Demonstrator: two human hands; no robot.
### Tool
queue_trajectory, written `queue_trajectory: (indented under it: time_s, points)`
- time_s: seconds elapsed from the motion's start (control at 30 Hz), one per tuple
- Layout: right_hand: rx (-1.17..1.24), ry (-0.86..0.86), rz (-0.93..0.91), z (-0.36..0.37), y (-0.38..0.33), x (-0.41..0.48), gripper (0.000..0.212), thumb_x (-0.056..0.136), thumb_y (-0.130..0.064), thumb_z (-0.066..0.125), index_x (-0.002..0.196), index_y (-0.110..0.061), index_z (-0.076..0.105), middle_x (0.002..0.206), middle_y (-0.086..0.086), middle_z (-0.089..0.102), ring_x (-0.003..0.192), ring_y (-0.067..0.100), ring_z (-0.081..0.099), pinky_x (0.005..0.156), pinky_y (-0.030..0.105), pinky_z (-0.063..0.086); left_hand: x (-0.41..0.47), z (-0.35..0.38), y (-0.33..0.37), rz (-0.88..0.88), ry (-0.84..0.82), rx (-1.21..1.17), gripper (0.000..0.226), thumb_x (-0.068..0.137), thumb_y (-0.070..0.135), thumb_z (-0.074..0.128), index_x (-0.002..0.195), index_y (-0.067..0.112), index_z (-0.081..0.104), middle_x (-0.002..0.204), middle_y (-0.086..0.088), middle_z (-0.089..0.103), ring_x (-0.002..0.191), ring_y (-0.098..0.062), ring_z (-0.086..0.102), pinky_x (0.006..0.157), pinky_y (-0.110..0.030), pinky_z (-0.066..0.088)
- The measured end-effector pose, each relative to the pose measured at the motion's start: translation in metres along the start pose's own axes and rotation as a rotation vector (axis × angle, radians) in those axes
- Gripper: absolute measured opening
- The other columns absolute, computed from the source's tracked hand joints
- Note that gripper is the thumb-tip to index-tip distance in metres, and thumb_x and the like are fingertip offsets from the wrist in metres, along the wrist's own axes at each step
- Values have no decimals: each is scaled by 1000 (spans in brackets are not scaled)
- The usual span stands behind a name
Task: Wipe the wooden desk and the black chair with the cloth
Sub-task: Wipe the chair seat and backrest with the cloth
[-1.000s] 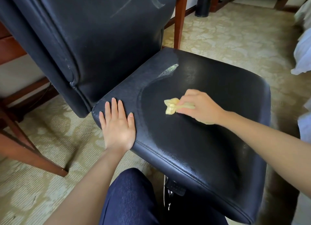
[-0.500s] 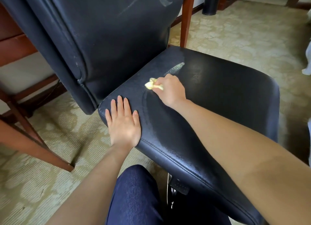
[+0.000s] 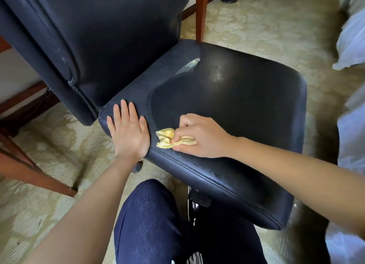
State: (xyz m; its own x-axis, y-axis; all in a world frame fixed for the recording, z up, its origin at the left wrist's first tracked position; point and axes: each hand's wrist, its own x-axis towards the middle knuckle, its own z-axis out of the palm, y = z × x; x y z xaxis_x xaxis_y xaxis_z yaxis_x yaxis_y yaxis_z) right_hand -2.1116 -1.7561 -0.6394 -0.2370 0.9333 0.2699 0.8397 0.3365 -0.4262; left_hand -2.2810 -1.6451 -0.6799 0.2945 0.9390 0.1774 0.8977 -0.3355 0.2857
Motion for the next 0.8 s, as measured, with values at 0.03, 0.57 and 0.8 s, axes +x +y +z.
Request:
queue_trajectory:
  time_s: [0.03,0.57,0.8]
  points:
    - [0,-18,-8,-2,-1,-8,10,79,-28,73,86,-21,73,78,-2,48,74,11,44,58,36,43,0,0,0,-1,-2,-1,54,102,30,18,152,10,12,160,-6,3,147,-23,-4,117,-42,-5]
    - [-190,-305,-403,-34,-11,-112,3,80,-29,71,78,-27,72,74,-5,54,66,12,42,56,23,33,-5,1,3,6,8,6,54,102,29,23,150,6,17,159,-9,9,146,-26,2,117,-45,0]
    - [-284,-294,-552,-24,-7,-70,14,87,-30,64,79,-22,70,75,-2,54,69,15,42,48,29,42,-9,1,7,-13,-15,36,56,102,32,21,151,7,11,160,-9,3,146,-26,-2,118,-44,-1]
